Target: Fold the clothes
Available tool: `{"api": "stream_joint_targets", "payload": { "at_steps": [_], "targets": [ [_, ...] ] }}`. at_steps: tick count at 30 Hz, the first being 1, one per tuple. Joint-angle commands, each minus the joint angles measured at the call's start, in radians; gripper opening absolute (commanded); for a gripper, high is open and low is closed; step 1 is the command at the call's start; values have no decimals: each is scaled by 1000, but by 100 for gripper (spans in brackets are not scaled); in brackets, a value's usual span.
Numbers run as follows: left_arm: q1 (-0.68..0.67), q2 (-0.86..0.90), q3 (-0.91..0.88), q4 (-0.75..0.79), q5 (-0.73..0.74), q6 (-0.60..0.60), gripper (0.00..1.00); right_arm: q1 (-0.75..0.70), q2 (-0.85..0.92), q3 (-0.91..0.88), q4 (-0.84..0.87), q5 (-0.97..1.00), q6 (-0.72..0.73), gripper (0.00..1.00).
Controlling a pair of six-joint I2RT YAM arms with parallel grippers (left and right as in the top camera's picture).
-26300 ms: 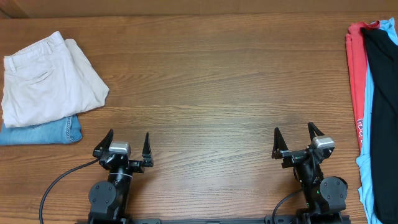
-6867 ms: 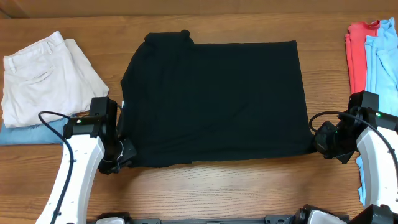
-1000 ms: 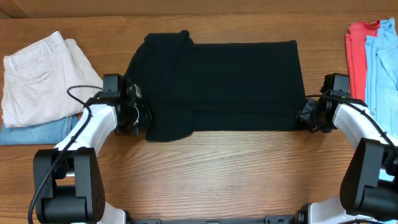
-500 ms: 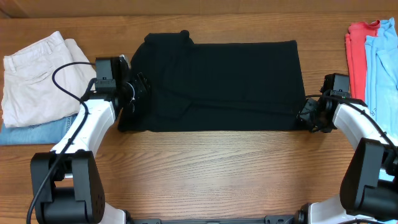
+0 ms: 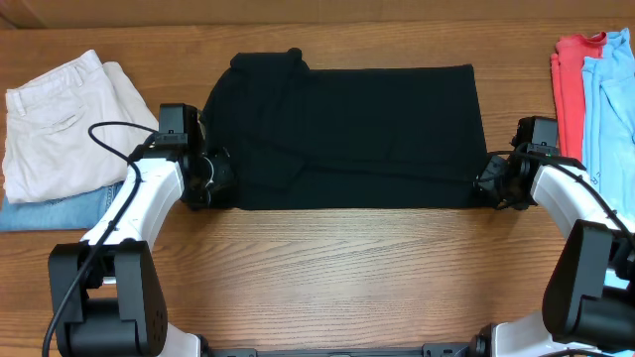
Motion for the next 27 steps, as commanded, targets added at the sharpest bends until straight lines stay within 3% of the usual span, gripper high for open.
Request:
{"api": "stream_joint_targets", "payload": {
  "at_steps": [1,5,15,27],
  "targets": [
    [-6,-21,-3,-3,-52,-3,56,1,5,3,19,-16,0,53],
    [-6,-21,-17,12,-55,-3,56,1,5,3,37,-16,0,34],
    [-6,-21,-84,82,-64,-3,56,1,5,3,65,-18,0,47],
    [-6,-21,-89,90,-64,-3,56,1,5,3,106,-112,-31,37]
  ]
}}
